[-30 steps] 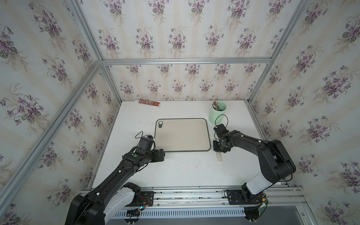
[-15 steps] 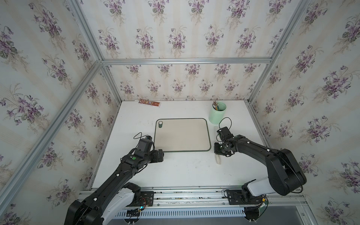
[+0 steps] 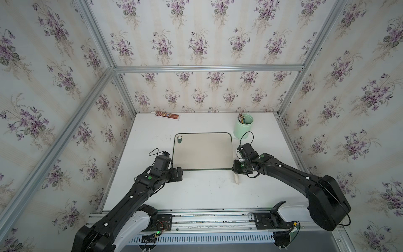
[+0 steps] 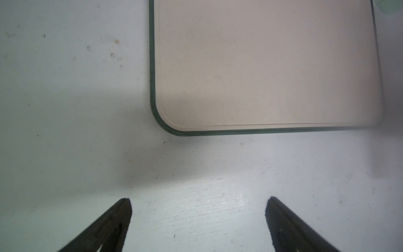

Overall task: Align the knife with the edge of the cutting board
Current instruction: Place the knife at the edge of the cutting board.

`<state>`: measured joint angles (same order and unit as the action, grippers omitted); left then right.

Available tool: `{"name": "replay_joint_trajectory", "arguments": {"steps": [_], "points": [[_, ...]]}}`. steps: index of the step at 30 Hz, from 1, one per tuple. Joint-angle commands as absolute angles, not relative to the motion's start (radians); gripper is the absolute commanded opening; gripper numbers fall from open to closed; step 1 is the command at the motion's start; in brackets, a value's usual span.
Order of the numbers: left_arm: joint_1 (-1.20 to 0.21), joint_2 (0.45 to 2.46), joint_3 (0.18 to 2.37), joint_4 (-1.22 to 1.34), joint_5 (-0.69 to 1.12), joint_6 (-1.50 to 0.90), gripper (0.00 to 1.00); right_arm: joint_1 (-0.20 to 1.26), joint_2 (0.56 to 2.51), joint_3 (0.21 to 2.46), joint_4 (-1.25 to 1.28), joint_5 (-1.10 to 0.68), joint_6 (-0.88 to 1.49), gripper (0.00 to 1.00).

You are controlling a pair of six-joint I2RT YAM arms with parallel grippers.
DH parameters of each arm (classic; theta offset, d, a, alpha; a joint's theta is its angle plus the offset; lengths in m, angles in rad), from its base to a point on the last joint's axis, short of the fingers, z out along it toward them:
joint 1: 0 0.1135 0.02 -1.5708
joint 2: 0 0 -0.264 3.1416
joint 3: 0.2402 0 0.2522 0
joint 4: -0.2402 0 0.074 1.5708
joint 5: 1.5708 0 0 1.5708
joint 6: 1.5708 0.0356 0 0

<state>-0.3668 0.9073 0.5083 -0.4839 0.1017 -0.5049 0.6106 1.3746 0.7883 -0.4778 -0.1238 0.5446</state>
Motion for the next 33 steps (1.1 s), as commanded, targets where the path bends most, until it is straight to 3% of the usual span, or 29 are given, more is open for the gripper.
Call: {"name": "replay_joint_trajectory", "arguments": {"steps": [1,14,33], "points": [[-0.366,0.904,0.514,-0.505,0.076,-0.506,0.99,0.666,1.409,0.818,-0.495,-0.054,0.6,0.04],[-0.367,0.892,0.509,-0.499,0.065,-0.505,0.99,0.77,1.501,0.854,-0.509,0.046,0.664,0.05],[-0.367,0.892,0.509,-0.503,0.06,-0.507,0.99,0.801,1.611,0.936,-0.548,0.098,0.663,0.06]]}}
